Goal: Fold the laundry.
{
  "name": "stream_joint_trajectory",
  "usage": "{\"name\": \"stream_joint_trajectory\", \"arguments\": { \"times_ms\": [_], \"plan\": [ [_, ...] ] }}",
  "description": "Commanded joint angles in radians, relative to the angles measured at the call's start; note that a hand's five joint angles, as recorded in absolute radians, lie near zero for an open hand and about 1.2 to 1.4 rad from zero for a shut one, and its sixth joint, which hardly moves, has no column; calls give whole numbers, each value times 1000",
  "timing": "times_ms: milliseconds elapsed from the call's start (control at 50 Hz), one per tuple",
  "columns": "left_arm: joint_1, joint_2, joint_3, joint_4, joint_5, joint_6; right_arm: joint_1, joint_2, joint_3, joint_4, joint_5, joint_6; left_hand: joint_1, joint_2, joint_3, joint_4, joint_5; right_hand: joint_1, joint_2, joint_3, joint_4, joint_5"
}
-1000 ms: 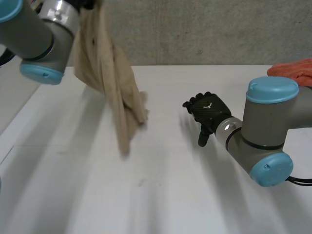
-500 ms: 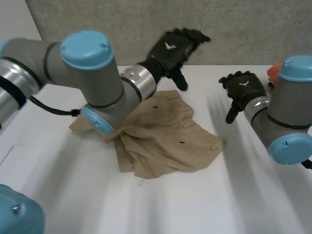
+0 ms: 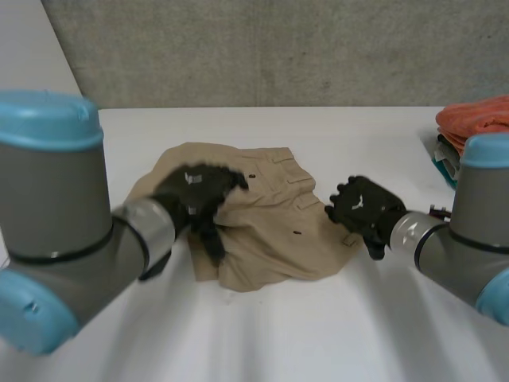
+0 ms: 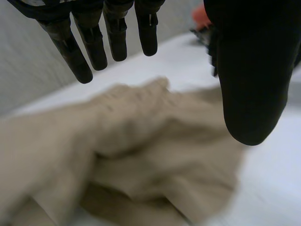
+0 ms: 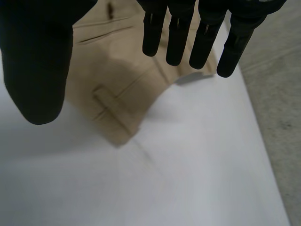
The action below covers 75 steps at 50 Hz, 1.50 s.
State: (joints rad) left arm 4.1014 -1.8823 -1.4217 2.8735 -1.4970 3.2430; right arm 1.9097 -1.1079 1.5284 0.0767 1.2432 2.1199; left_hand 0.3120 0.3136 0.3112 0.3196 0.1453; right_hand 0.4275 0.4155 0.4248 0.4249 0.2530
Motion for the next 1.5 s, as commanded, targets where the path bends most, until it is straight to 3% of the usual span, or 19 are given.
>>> {"name": "stream_joint_trajectory", "arguments": {
  "times_ms": [20, 260, 320, 420, 520, 680, 1000, 1080, 1200, 1340, 1500],
  "plan": [
    [7, 3, -98, -30, 47, 0, -1, 46, 59, -152, 5, 57, 60, 58, 61, 52, 52, 91, 103, 93, 93, 91],
    [30, -15, -109, -5, 50, 1, 14, 135, 72, -325, 10, 143, 31, 29, 31, 23, 23, 275, 287, 278, 278, 275],
    [37, -15, -109, -2, 47, 4, 11, 134, 59, -340, 10, 153, 19, 17, 20, 11, 11, 966, 978, 969, 969, 966],
    [43, -27, -109, 10, 44, 6, 14, 94, 76, -387, 10, 247, 7, 6, 8, 0, -1, 969, 981, 971, 971, 969],
    [48, -86, -89, 49, 32, 20, 31, -111, 98, -374, 9, 397, -66, -68, -65, -74, -74, 969, 981, 971, 971, 969],
    [45, -172, -13, 58, -37, 55, 75, -320, 81, -315, 15, 589, -63, -65, -63, -71, -71, 969, 981, 971, 971, 969],
    [-24, -356, 187, 92, -108, 64, 172, -329, 10, -152, 176, 687, -34, -36, -33, -42, -42, 969, 981, 971, 971, 969],
    [-49, -402, 245, 107, -123, 95, 172, -313, 1, -152, 186, 690, 25, 23, 25, 17, 17, 969, 981, 971, 971, 969],
    [-72, -471, 342, 109, -189, 182, 163, -285, -7, -152, 190, 687, 312, 310, 313, 304, 304, 969, 981, 971, 971, 969],
    [-70, -517, 409, 118, -265, 268, 149, -257, -7, -152, 191, 686, 1084, 1082, 1084, 1076, 1076, 969, 981, 971, 971, 969],
    [-47, -361, 360, 121, -273, 290, 129, -256, -7, -144, 191, 661, 1084, 1083, 1085, 1077, 1076, 969, 981, 971, 971, 969]
  ]
}}
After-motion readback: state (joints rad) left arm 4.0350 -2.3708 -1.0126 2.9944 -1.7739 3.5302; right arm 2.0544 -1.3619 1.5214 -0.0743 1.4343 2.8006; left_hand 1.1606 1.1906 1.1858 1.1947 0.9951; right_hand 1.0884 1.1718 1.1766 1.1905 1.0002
